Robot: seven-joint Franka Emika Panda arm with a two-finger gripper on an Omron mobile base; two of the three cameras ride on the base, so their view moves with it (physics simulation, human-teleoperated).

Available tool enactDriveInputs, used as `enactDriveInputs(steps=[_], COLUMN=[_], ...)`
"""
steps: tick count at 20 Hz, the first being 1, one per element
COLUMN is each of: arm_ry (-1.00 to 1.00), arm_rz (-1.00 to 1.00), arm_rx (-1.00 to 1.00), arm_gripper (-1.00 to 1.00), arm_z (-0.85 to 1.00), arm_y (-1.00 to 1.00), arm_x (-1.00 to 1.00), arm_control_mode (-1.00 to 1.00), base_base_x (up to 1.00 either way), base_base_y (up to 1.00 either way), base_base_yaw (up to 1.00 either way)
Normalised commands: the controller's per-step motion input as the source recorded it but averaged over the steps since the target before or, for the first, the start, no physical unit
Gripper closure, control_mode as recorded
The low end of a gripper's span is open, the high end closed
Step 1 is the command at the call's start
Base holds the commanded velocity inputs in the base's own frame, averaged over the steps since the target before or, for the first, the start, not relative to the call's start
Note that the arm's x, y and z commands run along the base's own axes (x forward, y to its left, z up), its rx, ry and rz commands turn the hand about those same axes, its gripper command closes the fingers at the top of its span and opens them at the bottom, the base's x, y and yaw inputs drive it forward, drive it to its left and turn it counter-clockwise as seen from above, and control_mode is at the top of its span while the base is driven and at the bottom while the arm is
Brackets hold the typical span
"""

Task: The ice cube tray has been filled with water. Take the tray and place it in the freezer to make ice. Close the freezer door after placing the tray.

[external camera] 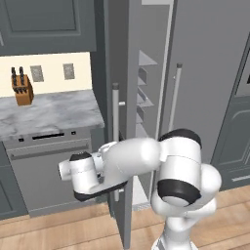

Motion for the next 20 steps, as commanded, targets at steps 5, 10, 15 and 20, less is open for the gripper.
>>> enactDriveInputs(steps=[5,10,15,20], arm_ry=[0.00,0.00,0.00,0.01], arm_rz=[-0.05,-0.07,-0.09,-0.13], arm_rx=[-0.10,-0.12,-0.12,-0.12], arm_gripper=[-1.00,-1.00,-1.00,-1.00], arm_z=[-0.27,-0.32,-0.34,-0.28], arm_y=[0.31,0.42,0.39,0.23], arm_x=[0.52,0.60,0.84,0.87], arm_control_mode=[-1.00,-1.00,-1.00,-1.00], base_base_x=[0.00,0.00,0.00,0.00], base_base_y=[0.00,0.00,0.00,0.00], base_base_yaw=[0.00,0.00,0.00,0.00])
